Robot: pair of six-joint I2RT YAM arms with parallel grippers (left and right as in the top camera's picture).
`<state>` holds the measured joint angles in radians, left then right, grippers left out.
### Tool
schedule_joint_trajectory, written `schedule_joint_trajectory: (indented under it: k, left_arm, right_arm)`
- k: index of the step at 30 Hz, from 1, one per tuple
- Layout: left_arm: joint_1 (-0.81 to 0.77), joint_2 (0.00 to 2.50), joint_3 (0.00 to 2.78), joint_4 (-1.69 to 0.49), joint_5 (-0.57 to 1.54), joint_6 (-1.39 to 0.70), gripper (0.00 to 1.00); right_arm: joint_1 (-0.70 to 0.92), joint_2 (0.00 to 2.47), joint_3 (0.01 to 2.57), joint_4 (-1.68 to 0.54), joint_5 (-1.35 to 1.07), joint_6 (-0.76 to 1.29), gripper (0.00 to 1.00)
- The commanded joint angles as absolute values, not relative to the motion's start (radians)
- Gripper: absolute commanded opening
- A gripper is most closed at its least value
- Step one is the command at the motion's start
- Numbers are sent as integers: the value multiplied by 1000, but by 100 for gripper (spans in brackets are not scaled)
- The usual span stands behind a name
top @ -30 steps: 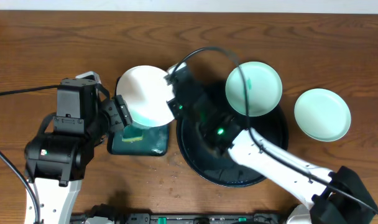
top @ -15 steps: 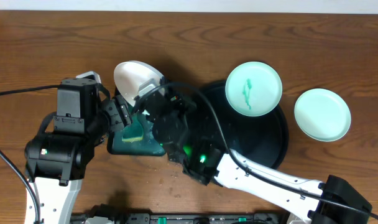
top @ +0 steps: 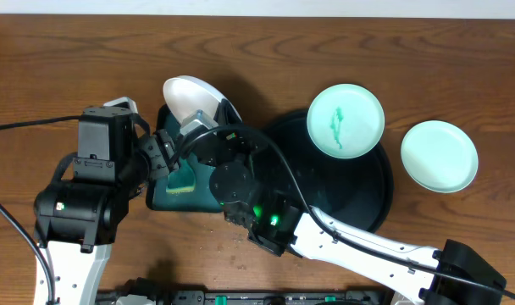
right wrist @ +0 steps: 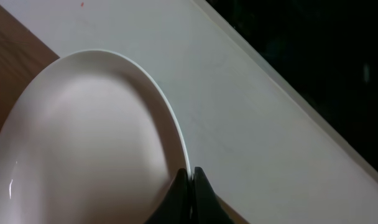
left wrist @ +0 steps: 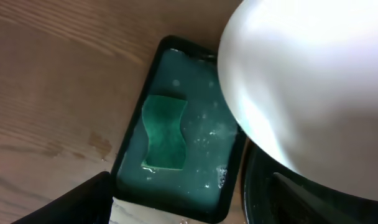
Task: Clean dirty plates on tray and stack at the side
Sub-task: 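Lift the white plate with the right gripper and tilt it over the water tray, then carry the white plate right and stack it on the cleaned green plate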
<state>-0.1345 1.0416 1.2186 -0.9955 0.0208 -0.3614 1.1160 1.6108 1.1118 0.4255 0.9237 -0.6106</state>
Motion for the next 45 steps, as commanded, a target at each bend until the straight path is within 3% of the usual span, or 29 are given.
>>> schedule_joint_trajectory:
  k: [1,33,37,40,45]
  left_arm:
    - [-130,1044,1230,-998,19,-352,80]
    - [-130,1044,1230,-998,19,-352,80]
    - [-130,1044,1230,-998,19,-352,80]
    - [-130,1044,1230,-998,19,-352,80]
    - [-130,1044,1230,-998,19,-352,80]
  right_arm:
    - [1128,1593,1127,438,942,-656,1]
    - [1126,1593,1127,438,971,-648,1]
    - [1103,1594,1127,418,968,-504,1]
    - [1045,1594,1127,284,961,-227,1]
    - [900,1593,1127,-56,625,229,1]
